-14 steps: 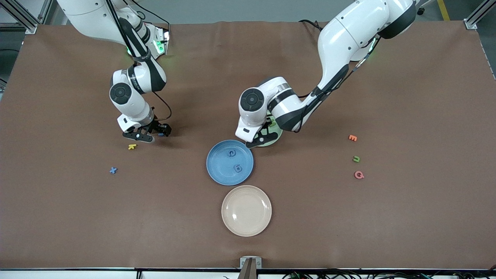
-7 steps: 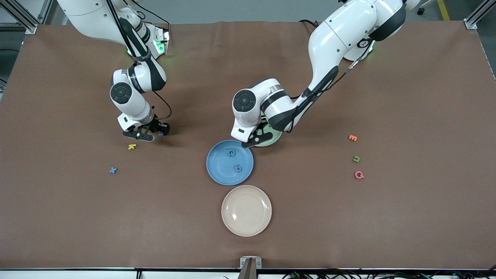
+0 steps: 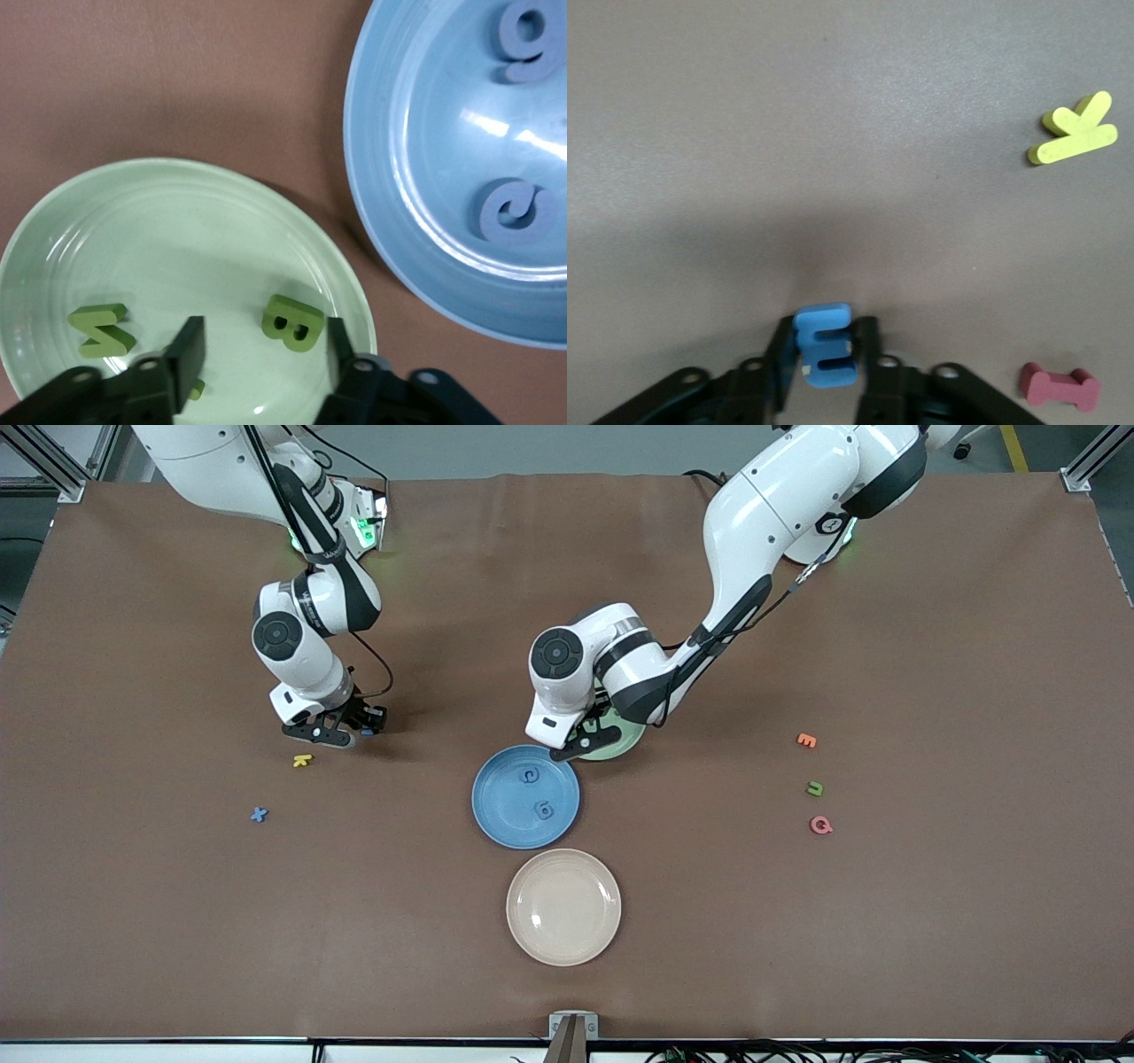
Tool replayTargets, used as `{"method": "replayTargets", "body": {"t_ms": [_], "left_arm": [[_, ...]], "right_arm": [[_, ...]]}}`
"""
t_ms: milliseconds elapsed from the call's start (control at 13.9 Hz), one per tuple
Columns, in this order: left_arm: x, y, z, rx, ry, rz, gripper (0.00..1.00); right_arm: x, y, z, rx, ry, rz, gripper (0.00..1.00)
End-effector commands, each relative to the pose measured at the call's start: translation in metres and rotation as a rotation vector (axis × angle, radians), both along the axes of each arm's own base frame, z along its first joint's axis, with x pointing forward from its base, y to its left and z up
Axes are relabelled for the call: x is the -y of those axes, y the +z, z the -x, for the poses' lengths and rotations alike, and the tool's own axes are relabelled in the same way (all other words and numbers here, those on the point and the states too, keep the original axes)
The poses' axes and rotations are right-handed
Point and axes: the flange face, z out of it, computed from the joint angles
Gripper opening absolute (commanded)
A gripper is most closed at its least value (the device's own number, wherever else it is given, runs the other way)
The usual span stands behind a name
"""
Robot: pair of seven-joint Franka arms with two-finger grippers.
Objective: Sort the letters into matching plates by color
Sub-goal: 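Drop the blue E on the blue plate with the right gripper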
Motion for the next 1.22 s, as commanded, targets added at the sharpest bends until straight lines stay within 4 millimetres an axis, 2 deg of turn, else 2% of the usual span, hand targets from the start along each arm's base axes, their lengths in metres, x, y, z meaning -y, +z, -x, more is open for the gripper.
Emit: {"method": "replayTargets", "body": {"t_ms": [0,287,430,574,789,932,1004,1147], "left_arm": [[-0.012,0.020,-0.020,0.014,-0.019,0.020,0.92],[-0.056,0.039,-0.058,0.015,-0.074,0.045,0.94],[-0.090,0.049,-0.077,0.020,-0.103,0.043,0.95],[-0.131,0.054,-0.090,0.006,-0.157,0.042,0.96],[-0.185,0.062,-0.099,0.000,-0.220,0.016,0.99],[-0.224,0.058,-0.105,-0.004,-0.241,-0.015,0.99],[-0.248,0.055,-0.110,0.001,-0.257,-0.034,0.99],[-0.275,0.054,-0.114,0.022,-0.277,-0.027,0.99]], "right_arm": [[0.005,-0.006,0.010,-0.011,-0.006,0.003,0.03],[0.002,-0.002,0.006,-0.012,-0.022,0.002,0.01],[-0.012,0.008,-0.005,0.014,-0.037,-0.008,0.00],[-0.038,0.028,-0.026,0.001,-0.065,-0.007,0.00],[-0.087,0.072,-0.062,-0.044,-0.130,0.003,0.00],[-0.119,0.093,-0.087,-0.063,-0.175,0.013,0.00],[-0.134,0.098,-0.095,-0.061,-0.188,0.013,0.00],[-0.164,0.101,-0.110,-0.051,-0.241,-0.020,0.00]]}}
